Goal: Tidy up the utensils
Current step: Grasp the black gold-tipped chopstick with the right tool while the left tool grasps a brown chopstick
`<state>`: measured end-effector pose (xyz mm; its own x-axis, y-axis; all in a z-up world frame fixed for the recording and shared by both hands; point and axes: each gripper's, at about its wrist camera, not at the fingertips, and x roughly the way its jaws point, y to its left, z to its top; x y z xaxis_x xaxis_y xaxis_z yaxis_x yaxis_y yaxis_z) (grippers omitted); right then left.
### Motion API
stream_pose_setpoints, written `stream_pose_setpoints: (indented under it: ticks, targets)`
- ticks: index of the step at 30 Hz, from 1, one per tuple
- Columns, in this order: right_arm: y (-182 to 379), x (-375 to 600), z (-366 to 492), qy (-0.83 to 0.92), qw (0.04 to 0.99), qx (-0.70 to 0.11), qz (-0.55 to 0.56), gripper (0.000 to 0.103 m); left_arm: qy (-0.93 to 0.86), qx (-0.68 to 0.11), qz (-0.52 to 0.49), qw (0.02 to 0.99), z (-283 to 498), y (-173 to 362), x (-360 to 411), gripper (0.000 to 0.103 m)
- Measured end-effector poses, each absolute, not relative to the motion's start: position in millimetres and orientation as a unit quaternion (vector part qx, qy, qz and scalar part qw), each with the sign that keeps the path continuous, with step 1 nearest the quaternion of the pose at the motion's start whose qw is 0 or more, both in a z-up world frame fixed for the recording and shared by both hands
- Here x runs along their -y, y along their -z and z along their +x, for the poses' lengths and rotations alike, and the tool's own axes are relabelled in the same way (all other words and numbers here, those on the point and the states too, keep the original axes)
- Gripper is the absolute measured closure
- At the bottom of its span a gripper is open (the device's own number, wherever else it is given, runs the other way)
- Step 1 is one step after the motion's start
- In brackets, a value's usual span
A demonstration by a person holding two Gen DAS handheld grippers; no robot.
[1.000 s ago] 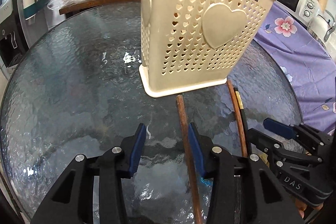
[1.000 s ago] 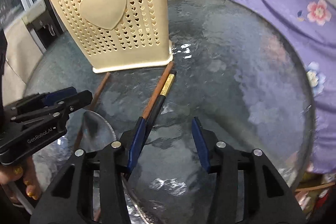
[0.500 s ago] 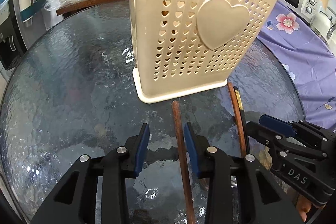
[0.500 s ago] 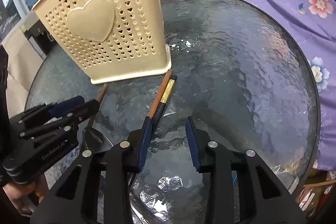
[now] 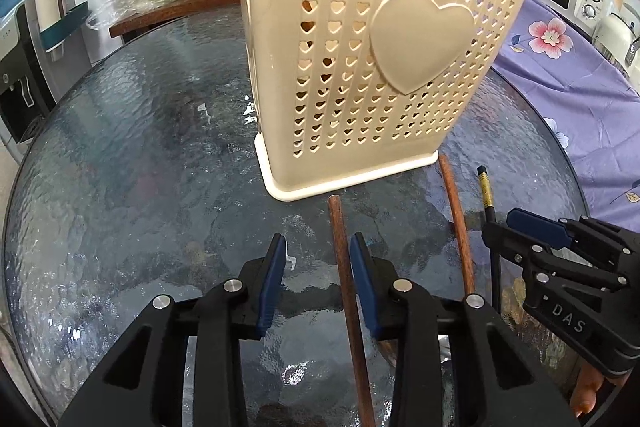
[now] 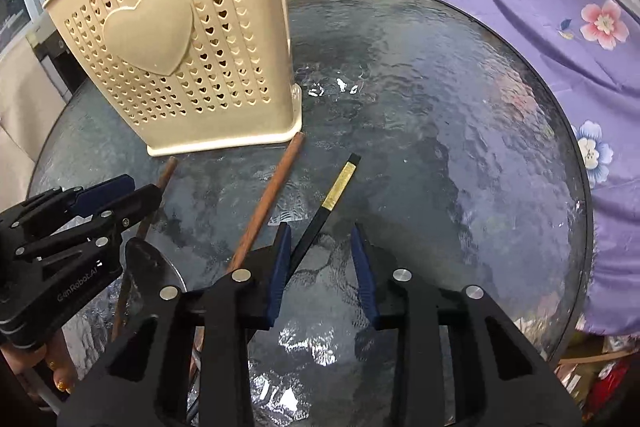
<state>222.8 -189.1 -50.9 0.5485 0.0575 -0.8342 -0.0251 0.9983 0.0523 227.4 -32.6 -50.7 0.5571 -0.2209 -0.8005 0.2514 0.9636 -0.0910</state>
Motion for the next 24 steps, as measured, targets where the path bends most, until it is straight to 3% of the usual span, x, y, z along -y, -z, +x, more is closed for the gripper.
stream_pose_setpoints:
  ticks: [5, 11, 24]
  targets:
    - [51, 186, 228, -0.036, 0.878, -0.477, 0.034, 0.072, 0.134, -0.452, 0.029, 0.881, 228, 51, 39, 0.070]
    - [52, 187, 236, -0.032, 0.877, -0.477, 0.054, 0.084, 0.127, -0.452, 0.045, 0.882, 229, 51, 46, 0.077]
    - [55, 185, 257, -0.012, 0.883, -0.469, 0.024, 0.092, 0.122, -0.447, 0.078, 0.883, 225, 52, 47, 0.093]
